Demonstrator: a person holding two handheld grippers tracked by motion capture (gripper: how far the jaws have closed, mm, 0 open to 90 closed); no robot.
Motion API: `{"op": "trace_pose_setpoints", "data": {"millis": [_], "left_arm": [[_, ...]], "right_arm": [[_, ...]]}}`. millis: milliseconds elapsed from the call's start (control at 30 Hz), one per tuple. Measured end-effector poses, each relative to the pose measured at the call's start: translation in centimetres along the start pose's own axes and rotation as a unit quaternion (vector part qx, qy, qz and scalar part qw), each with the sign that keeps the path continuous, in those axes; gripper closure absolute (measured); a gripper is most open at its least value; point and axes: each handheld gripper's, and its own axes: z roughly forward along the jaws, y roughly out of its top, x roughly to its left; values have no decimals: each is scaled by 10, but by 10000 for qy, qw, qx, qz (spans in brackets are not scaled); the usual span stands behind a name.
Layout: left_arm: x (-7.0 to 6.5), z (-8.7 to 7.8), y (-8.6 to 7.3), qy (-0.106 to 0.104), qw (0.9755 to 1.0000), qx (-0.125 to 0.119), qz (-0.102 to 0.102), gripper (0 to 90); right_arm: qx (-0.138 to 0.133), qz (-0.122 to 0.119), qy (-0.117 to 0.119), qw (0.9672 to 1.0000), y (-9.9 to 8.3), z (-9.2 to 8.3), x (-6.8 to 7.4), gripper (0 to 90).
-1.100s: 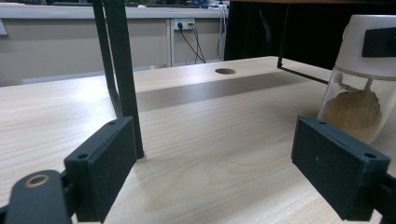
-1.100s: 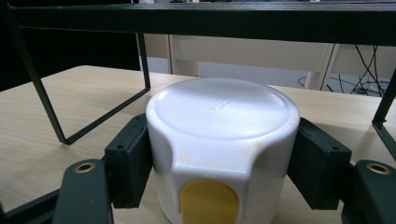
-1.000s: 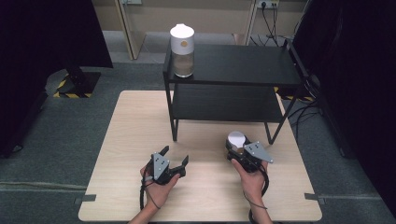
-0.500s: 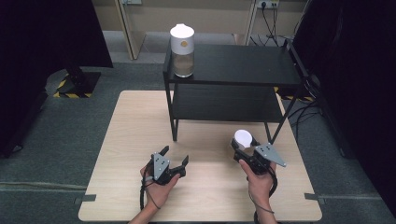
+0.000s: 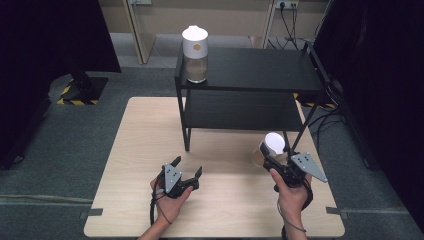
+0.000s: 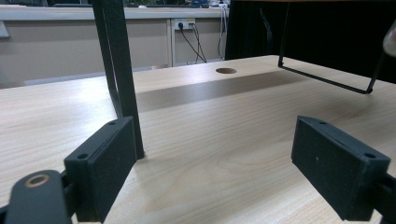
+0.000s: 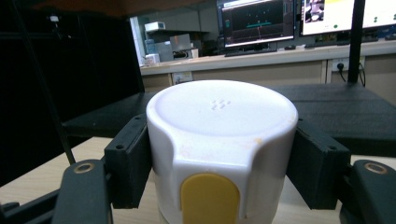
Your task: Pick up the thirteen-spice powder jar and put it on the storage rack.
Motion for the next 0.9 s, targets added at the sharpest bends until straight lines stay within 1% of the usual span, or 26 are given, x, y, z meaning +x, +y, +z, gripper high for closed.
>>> {"op": "trace_pose_setpoints", "data": {"millis": [433,667,900], "left_arm": [[0,0,0,4,10000,-7,8,138],[-1,0,0,7,10000,-7,7,138],[-1,0,0,2,10000,-9,11,138]], "right_arm": [[-312,-38,-9,9995,20,-7,0,311],[-493,-87,-26,9987,35,-7,0,310],[-639,-130,-70,9978,46,-8,1,311]]}}
